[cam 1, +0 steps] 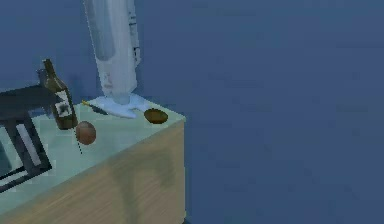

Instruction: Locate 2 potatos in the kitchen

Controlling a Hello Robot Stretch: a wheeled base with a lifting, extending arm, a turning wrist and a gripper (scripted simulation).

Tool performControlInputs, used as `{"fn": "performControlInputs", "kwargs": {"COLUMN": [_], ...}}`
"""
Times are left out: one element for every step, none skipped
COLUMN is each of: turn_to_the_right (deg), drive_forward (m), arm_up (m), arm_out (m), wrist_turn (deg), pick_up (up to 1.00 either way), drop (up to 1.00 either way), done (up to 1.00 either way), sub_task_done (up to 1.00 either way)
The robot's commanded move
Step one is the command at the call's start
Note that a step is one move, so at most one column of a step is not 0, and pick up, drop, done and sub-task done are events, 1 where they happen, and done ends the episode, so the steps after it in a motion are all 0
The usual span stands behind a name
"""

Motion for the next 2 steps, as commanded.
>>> {"fn": "performControlInputs", "kwargs": {"turn_to_the_right": [-9.0, 0.0], "drive_forward": [0.0, 0.0], "arm_up": [0.0, 0.0], "arm_out": [0.0, 0.0], "wrist_turn": [0.0, 0.0], "pick_up": [0.0, 0.0], "drop": [0.0, 0.0], "done": [0.0, 1.0], "sub_task_done": [0.0, 0.0]}}
